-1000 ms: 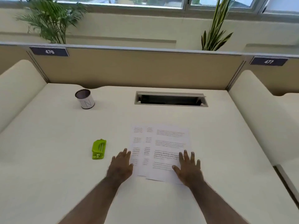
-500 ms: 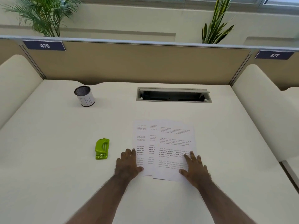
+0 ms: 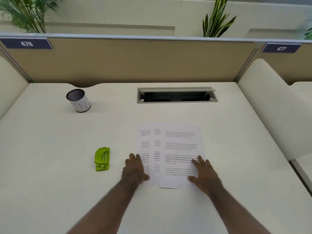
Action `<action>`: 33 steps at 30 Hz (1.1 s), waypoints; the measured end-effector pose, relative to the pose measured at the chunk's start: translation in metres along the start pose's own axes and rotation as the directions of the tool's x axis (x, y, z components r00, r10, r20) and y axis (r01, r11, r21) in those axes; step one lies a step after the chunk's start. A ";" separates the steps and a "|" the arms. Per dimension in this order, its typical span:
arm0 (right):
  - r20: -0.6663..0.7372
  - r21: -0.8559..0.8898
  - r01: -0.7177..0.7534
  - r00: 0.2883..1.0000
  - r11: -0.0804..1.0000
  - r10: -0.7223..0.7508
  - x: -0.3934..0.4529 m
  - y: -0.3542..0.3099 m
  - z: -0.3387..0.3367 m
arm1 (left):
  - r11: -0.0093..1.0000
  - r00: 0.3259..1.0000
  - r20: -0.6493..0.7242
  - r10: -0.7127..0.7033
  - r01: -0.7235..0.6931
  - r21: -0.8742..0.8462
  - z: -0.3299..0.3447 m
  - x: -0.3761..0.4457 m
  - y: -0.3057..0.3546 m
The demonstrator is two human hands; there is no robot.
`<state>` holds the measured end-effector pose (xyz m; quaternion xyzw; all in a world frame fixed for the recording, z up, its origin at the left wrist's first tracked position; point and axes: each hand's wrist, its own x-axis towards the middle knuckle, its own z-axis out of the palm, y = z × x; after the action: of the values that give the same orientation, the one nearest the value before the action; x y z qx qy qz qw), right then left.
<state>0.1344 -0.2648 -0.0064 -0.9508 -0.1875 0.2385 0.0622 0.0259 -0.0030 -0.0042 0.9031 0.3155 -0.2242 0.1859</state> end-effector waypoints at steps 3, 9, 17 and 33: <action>-0.031 -0.012 0.001 1.000 1.000 -0.002 0.001 0.001 -0.002 | 0.999 0.999 0.004 -0.049 0.049 -0.014 0.000 0.001 0.006; -0.123 -0.003 -0.045 0.991 0.999 0.044 0.009 0.001 -0.009 | 0.993 0.993 0.010 -0.117 0.118 -0.029 0.001 0.004 0.013; -0.100 0.014 -0.080 0.992 0.997 0.081 0.021 -0.003 -0.011 | 0.957 0.991 0.005 -0.130 0.127 -0.259 0.005 0.002 0.014; -0.084 0.067 -0.068 0.994 0.995 0.074 0.028 -0.015 -0.010 | 0.796 0.979 -0.073 -0.190 0.110 -0.595 -0.008 0.020 0.017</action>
<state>0.1572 -0.2408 -0.0062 -0.9638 -0.1432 0.2054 0.0921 0.0528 -0.0020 -0.0049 0.7860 0.4512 -0.0708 0.4168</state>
